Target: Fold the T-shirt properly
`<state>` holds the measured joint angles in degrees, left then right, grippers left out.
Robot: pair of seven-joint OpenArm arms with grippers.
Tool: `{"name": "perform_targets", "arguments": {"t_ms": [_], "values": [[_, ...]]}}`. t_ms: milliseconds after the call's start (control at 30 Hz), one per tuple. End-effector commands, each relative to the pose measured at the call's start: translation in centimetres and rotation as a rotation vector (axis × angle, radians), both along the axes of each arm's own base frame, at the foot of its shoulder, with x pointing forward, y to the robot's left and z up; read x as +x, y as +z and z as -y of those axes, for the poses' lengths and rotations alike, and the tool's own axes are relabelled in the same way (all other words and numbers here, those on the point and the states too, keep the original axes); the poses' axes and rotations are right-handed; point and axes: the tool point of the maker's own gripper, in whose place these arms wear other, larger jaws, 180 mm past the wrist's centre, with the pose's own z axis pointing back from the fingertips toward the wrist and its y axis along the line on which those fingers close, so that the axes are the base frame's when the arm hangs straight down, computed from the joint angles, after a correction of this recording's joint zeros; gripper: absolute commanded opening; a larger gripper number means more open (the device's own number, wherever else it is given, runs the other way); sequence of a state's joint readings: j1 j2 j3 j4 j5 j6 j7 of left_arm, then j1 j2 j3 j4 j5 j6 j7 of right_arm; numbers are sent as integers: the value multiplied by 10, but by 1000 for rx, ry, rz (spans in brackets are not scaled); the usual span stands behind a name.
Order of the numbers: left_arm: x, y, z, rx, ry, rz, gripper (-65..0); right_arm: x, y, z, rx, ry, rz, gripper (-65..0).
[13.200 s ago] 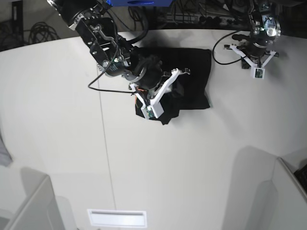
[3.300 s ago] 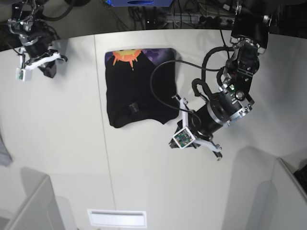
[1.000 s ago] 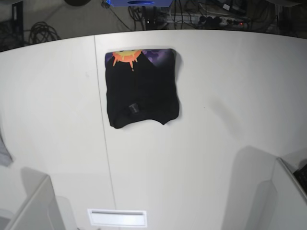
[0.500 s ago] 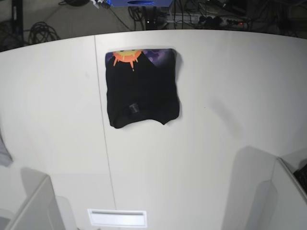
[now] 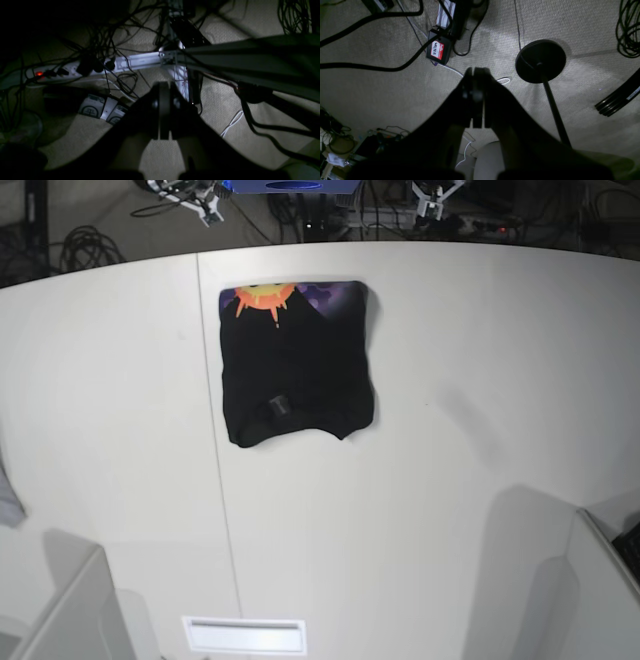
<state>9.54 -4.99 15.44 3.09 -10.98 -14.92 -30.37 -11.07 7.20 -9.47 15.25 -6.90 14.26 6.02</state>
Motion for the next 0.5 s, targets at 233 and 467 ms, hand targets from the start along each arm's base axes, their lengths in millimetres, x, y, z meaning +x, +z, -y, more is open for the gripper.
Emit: {"name": "perform_targets", "arguments": {"t_ms": [233,467], "values": [[8,1,0,-2,-17,23,-650,-3,0,-10,16,-9,-2,-650],[10,1,-4,6,-5,23,-650,-2,0,-6,10,-7,0,-650]]}}
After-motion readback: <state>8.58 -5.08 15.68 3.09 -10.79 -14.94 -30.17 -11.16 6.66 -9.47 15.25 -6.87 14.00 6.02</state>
